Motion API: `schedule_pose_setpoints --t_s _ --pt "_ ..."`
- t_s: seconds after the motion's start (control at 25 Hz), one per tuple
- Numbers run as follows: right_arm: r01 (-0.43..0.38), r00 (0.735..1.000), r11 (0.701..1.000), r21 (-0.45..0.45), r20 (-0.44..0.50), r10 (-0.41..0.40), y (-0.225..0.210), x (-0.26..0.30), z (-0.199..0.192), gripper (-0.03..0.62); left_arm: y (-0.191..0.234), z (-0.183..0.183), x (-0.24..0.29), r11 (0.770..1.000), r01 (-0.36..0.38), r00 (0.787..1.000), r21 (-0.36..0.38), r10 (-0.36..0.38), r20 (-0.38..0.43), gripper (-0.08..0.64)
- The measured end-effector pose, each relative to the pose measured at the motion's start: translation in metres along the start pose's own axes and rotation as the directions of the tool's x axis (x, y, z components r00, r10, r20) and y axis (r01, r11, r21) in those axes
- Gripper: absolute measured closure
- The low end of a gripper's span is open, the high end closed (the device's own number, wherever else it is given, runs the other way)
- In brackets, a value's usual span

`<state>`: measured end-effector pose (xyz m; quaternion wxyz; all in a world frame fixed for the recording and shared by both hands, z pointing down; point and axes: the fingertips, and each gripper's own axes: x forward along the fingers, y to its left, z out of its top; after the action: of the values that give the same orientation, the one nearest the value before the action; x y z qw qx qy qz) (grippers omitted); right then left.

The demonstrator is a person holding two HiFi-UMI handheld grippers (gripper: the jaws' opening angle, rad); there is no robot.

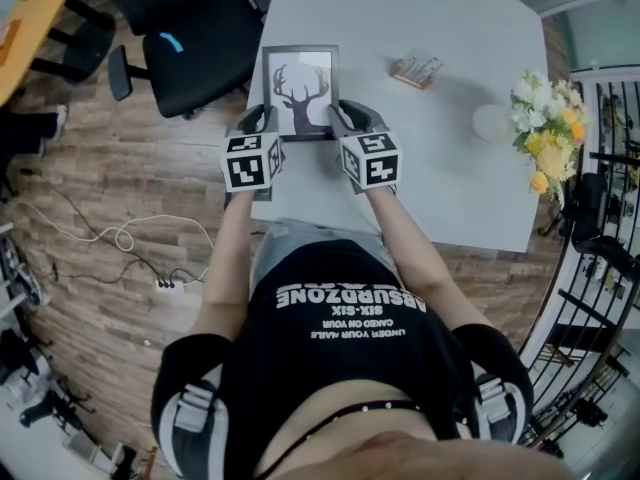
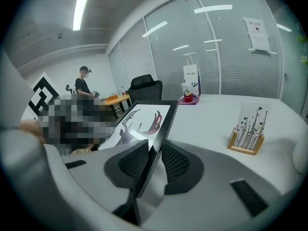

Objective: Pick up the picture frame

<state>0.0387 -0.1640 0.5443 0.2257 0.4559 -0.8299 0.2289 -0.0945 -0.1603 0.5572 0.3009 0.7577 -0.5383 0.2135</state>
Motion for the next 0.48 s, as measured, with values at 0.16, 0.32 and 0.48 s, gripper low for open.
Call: schedule_pose_setpoints --t_s 0.16,0.32,0.48 --pt "0.006 0.999 1.000 0.003 0.039 -0.006 0.003 -0.012 0.010 0.494 -0.007 0.013 -0.013 1.000 0.007 0.999 0.016 -0.007 0.036 0.468" --pt "0.008 0.997 1.000 0.007 0.081 -0.008 0.005 -0.028 0.022 0.494 -0.014 0.025 -0.027 1.000 0.015 0.997 0.023 -0.016 0.075 0.469" --pt "0.005 0.993 1.000 0.006 0.114 -0.006 0.012 -0.043 0.029 0.494 -0.019 0.029 -0.042 0.999 0.027 0.994 0.026 -0.030 0.104 0.468"
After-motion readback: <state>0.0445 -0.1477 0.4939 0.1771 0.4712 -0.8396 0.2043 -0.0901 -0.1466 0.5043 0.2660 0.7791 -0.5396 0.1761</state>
